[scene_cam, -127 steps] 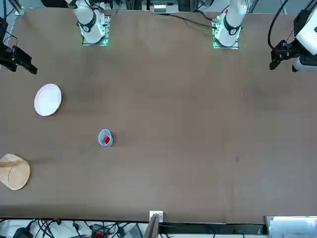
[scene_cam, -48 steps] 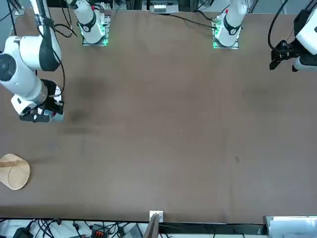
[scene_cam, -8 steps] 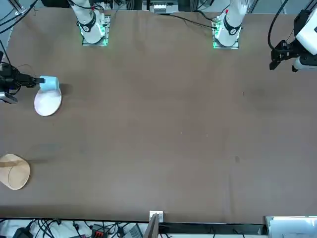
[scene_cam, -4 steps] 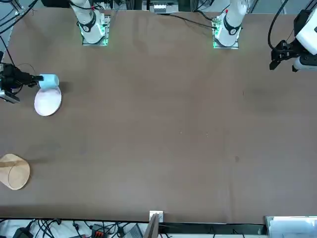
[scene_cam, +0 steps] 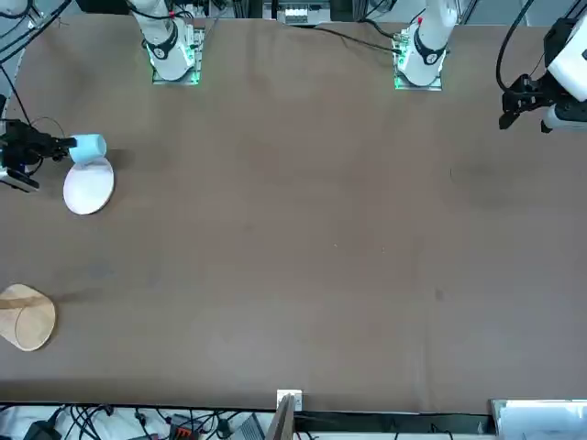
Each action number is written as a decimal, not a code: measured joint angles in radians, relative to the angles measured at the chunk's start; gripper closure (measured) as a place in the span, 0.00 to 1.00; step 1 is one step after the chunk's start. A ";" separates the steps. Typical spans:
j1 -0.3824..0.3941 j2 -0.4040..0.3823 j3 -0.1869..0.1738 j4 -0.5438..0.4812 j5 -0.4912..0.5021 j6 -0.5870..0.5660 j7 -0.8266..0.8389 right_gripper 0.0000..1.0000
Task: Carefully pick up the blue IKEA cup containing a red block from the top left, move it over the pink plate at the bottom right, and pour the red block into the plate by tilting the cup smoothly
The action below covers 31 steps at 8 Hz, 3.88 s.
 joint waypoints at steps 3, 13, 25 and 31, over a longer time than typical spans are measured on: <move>0.000 0.017 0.001 0.028 0.009 -0.019 0.000 0.98; 0.079 -0.075 0.015 0.057 -0.011 0.158 0.037 0.98; 0.658 -0.614 0.025 -0.390 -0.474 1.065 0.455 0.98; 0.882 -0.580 0.027 -0.403 -0.538 1.183 1.132 0.98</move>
